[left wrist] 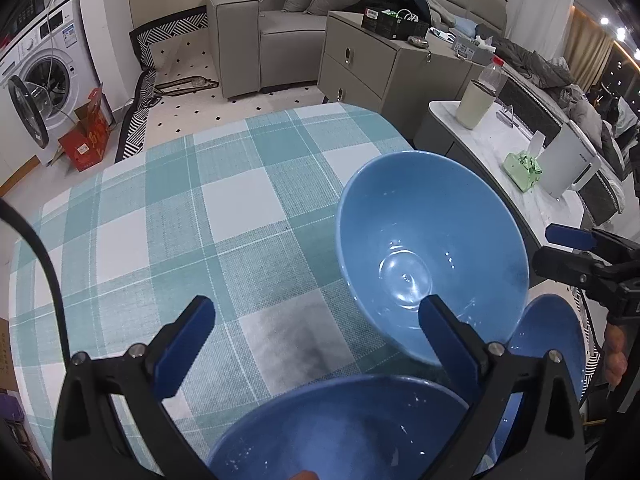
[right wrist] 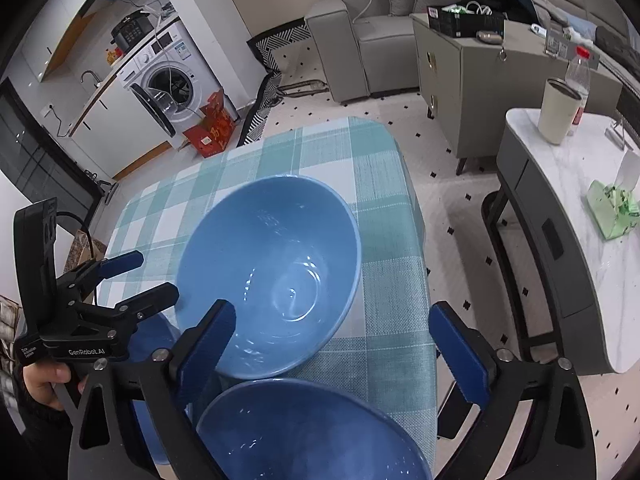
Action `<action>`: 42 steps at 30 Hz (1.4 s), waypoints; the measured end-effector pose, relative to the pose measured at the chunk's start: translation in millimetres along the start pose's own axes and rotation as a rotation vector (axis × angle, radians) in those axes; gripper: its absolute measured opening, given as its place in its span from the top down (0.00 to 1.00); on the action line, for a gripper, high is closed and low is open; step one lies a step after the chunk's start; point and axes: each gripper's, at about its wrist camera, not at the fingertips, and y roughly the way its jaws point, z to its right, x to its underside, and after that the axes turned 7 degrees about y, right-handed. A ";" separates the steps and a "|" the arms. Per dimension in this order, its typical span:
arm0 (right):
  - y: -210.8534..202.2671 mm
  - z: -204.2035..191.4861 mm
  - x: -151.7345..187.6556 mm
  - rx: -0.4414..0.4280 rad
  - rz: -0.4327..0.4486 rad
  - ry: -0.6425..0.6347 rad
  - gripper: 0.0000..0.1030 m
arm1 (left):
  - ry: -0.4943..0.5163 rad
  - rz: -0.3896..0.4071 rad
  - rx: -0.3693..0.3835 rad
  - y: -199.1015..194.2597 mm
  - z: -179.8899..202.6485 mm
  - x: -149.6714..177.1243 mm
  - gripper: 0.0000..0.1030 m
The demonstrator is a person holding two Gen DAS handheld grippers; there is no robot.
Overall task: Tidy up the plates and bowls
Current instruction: 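Close the left gripper on a blue bowl rim while the right gripper closes too, then lift the blue bowl with both grippers and carry it toward another blue bowl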
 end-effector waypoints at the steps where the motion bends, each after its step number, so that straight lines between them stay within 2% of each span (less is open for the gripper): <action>1: 5.4 2.2 -0.8 -0.001 -0.011 0.010 0.10 | -0.001 -0.006 0.000 2.9 -0.3 -0.5 0.02; 4: 16.7 6.8 -1.9 0.007 -0.034 0.023 0.14 | -0.004 -0.024 0.010 9.8 -0.6 -2.3 0.11; 6: 23.3 8.5 -2.8 0.014 -0.046 0.025 0.17 | 0.000 -0.032 0.018 12.7 0.8 -2.9 0.14; 8: 27.2 9.3 -1.9 0.015 -0.056 0.028 0.18 | 0.009 -0.036 0.025 14.9 3.3 -3.2 0.25; 13: 41.6 11.9 -1.0 0.007 -0.090 0.035 0.26 | 0.022 -0.059 0.047 22.8 6.2 -3.7 0.43; 23: 55.7 2.8 5.9 0.009 -0.129 0.001 0.49 | 0.049 -0.056 0.077 23.8 13.4 -5.1 0.62; 32: 57.2 -3.2 7.7 0.001 -0.121 -0.023 0.67 | 0.065 -0.052 0.081 23.2 16.6 -5.2 0.67; 42: 54.9 -8.2 7.8 0.030 -0.095 -0.056 0.71 | 0.111 -0.032 0.074 16.5 27.3 -5.2 0.68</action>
